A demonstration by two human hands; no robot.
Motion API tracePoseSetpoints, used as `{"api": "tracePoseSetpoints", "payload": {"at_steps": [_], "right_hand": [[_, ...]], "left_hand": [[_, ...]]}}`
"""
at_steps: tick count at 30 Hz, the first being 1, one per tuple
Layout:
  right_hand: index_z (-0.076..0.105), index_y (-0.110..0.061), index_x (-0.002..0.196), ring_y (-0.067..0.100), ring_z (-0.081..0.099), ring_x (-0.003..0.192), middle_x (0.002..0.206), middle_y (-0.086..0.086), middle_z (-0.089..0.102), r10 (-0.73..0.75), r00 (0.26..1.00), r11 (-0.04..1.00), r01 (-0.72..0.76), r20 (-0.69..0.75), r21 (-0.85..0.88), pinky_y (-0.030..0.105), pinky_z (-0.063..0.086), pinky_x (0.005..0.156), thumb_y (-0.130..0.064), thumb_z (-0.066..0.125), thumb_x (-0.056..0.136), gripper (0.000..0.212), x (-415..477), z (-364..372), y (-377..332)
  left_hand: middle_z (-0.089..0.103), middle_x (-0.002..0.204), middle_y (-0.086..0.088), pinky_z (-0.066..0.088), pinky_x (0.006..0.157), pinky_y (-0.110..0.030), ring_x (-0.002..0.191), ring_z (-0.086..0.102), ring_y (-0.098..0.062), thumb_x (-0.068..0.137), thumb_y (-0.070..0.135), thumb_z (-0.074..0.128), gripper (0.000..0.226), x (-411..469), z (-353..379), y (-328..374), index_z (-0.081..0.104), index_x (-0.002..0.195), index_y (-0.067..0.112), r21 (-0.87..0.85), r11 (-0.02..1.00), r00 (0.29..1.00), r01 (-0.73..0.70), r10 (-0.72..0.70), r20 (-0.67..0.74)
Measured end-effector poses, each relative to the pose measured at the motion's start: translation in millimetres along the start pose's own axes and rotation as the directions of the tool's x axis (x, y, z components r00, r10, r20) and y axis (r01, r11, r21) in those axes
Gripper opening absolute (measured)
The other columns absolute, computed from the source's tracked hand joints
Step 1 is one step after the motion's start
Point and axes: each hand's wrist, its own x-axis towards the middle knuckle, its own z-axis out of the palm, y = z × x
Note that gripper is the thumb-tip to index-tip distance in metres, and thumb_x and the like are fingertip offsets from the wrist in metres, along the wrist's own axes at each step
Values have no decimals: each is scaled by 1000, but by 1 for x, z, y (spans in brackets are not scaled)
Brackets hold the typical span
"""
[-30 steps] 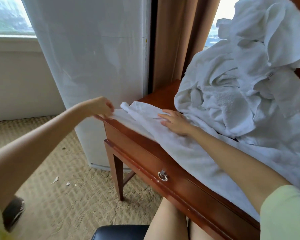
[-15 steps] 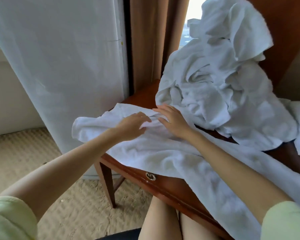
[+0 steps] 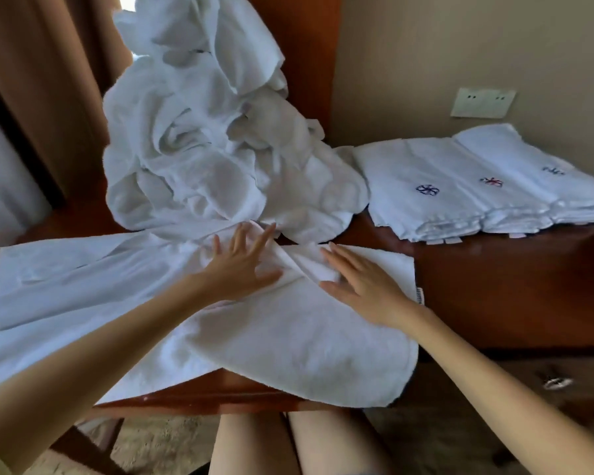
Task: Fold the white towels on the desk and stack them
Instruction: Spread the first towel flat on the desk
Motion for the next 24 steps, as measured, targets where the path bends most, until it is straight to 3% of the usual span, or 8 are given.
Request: {"api": "tracePoseSetpoints", "payload": {"at_steps": [4,6,10,12,16,19,22,24], "right_hand": [[11,-47,150,-2,22,141,157,-22,17,4,999,965,-18,52,263,17,19,112,-67,32,89,68,18,-29,42],[14,-45,151,-1,25,141,155,-20,26,-2,997,975,-14,72,223,24,21,116,-64,30,92,64,23,-39,62],[14,-44,151,-6,18,142,157,-22,20,-19,992,994,4,128,111,31,18,121,-64,25,94,62,27,-50,78],[14,-40,152,-4,14,144,159,-20,16,-23,995,996,14,98,87,31,16,121,-69,24,92,68,30,-50,71],[12,-31,154,5,22,143,160,-14,18,-76,997,997,77,-25,23,27,22,114,-77,46,80,93,29,-29,41],[29,-26,151,10,42,130,150,-9,39,-87,976,996,84,-202,-24,25,36,100,-56,61,87,77,22,-16,36],[53,-20,136,18,56,114,131,-5,59,-147,907,987,111,-396,-112,26,44,84,-17,67,88,51,18,-19,38],[62,-18,128,22,61,111,124,-1,65,-129,887,991,96,-443,-97,25,45,79,-2,65,84,47,16,-19,38]], "left_hand": [[6,156,-1,0,117,-54,147,7,-17,74,83,21,96,-1,8,0,-11,151,35,-94,995,999,-14,9,-50],[7,158,1,-3,118,-50,147,8,-17,82,81,30,92,0,8,-3,-9,152,35,-198,980,1000,-22,23,3],[32,141,-13,37,104,-45,119,47,-33,87,46,65,82,1,7,-9,20,152,24,-331,943,963,-42,-50,-263],[38,130,-17,43,94,-45,112,46,-35,84,37,70,72,3,8,-9,37,146,19,-239,971,910,-20,-82,-407],[35,138,-18,15,109,-48,131,28,-33,79,39,76,47,12,8,-13,63,119,19,-62,998,851,4,-36,-524],[37,139,-14,-3,114,-50,138,27,-28,78,39,76,37,16,7,-18,62,103,16,-55,998,859,3,-31,-512],[51,128,-7,-4,113,-53,123,49,-29,77,45,74,61,20,0,-24,49,126,16,4,1000,896,-20,19,-444],[51,127,-6,-7,113,-53,123,48,-29,76,50,74,75,22,-6,-26,42,138,23,65,997,927,-30,52,-372]]}}
